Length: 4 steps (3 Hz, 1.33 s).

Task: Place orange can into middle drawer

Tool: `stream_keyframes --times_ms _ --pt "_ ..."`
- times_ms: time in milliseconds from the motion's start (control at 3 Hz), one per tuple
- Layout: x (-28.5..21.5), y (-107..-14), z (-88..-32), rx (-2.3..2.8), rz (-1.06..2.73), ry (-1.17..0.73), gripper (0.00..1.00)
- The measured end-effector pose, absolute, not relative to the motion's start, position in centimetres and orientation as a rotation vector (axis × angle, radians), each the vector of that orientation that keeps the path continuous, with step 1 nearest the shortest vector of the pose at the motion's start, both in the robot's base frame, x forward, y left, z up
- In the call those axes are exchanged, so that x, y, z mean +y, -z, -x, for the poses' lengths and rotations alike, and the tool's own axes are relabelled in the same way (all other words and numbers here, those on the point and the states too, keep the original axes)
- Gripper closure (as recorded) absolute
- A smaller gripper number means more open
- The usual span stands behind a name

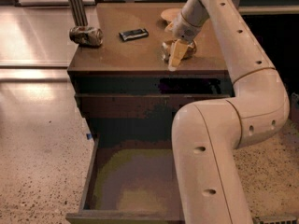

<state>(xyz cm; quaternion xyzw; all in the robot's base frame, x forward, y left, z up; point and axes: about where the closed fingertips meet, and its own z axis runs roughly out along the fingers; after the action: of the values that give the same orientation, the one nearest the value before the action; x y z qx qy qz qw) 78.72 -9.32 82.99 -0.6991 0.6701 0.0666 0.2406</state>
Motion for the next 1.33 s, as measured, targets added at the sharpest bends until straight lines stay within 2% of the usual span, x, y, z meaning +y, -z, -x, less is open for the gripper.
stream_keyframes --times_ms 333,1333 --pt "-9.3 -83.0 -78.7 1.833 1.913 -0.182 0.19" --pt "-8.6 -85.5 -78.6 1.748 1.917 -0.156 0.88"
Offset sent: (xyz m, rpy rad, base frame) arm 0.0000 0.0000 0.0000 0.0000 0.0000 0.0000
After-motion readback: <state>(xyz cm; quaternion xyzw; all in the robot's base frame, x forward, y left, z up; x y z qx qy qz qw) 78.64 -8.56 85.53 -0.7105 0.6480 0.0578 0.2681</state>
